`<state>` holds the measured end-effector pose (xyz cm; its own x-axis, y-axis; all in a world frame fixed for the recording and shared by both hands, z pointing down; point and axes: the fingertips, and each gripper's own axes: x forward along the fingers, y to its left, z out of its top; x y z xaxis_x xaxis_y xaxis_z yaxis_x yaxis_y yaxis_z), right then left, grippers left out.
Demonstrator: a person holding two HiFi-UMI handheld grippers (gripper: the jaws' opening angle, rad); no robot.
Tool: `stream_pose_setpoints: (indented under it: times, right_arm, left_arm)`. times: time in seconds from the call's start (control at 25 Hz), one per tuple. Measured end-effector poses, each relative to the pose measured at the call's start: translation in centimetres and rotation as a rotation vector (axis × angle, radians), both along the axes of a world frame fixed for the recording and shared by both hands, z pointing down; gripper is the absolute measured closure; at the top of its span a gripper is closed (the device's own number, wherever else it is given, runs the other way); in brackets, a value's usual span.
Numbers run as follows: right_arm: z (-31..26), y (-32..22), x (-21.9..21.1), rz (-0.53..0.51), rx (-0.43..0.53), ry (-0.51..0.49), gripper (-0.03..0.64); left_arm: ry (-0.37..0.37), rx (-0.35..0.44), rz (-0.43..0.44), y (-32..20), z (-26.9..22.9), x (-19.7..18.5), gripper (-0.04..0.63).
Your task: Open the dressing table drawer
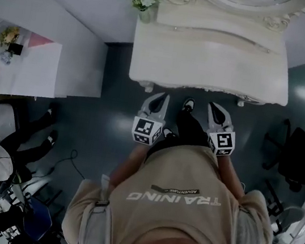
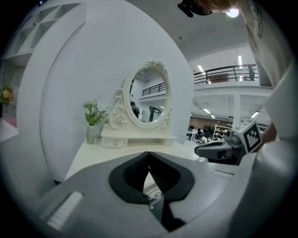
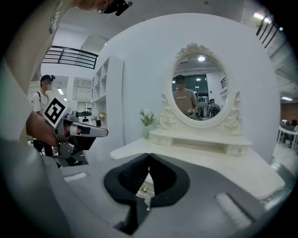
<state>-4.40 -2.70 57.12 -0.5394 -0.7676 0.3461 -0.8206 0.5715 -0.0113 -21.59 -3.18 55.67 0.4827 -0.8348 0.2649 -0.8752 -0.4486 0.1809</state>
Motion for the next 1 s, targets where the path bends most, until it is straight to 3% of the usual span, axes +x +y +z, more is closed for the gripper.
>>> stream_pose_setpoints:
  times: [0.44,0.76,1.0]
  right_arm:
    - [-0.5,-14.5,-4.0,-0.121,0.065,-0.088,0.614]
    - [-0.2,-24.1,-1.1,-0.161,0.097,-0.074,0.614]
    - [-0.3,-28.2,0.0,-0.151,0.112,-0.091,0.614]
  left_arm:
    - [-0.1,-0.023,-0.112,-9.9,-1.0,-3.2,0.588]
    - [-0.134,0.012,-0.148,-20.8,-1.6,-1.7,0.588]
    - [-0.125,-0.069,-0.149,-25.9,2.2,-0.6,0.588]
